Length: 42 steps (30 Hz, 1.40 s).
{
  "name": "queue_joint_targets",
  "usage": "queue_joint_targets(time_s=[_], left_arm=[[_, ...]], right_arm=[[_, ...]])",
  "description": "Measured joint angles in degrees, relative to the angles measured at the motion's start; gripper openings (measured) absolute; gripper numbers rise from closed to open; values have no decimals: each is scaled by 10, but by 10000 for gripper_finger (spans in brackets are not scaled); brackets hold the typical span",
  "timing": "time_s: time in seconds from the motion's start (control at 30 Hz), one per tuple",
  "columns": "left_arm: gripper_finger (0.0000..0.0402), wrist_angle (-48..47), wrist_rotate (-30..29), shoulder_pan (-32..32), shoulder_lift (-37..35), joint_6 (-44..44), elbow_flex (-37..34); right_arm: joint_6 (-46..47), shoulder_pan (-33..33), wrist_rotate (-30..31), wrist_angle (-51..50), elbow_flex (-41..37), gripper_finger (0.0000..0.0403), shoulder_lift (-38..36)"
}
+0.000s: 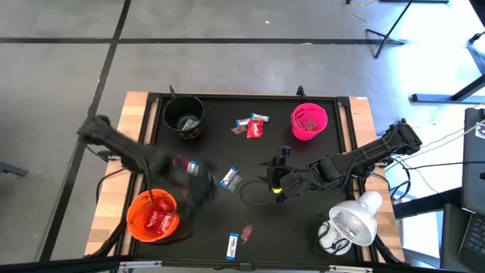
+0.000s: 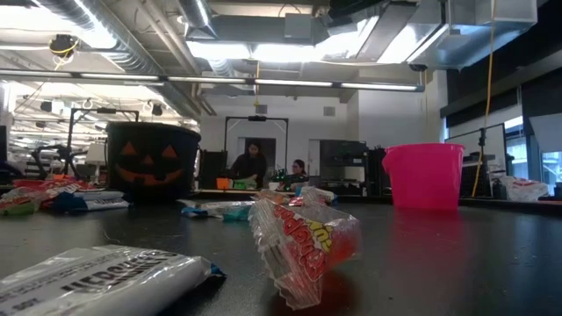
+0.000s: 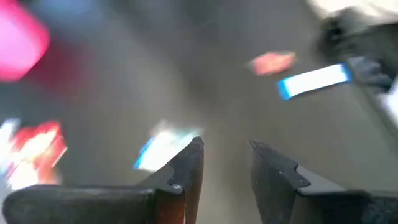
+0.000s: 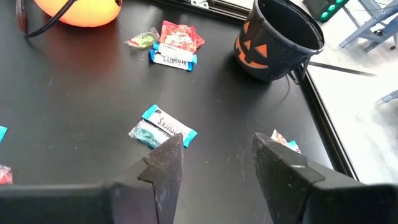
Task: Sort candy
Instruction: Put the white chocolate bar into the black bucket
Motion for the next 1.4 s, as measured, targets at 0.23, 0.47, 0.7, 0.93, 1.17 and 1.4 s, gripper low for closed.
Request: queue_joint_targets(time_s=[0.23,0.47,0.7,0.93,1.17,1.4], left_arm=[[112,181,-15,-115,148,41,0],[112,329,54,-104,251,51,0],[112,327,74,-86,313,50,0],[112,318,63,-77,343,43,0],[112,291,52,-78,348,43,0],[112,257,2,-78,347,42,0]], right_arm=[[5,0,0,0,0,188,0],[6,0,0,0,0,188,0],[9,0,-2,-16,0,188,0],[14,0,-4,-19,0,188,0],[22,0,-4,-30,0,188,0],[22,0,-4,-30,0,188,0]])
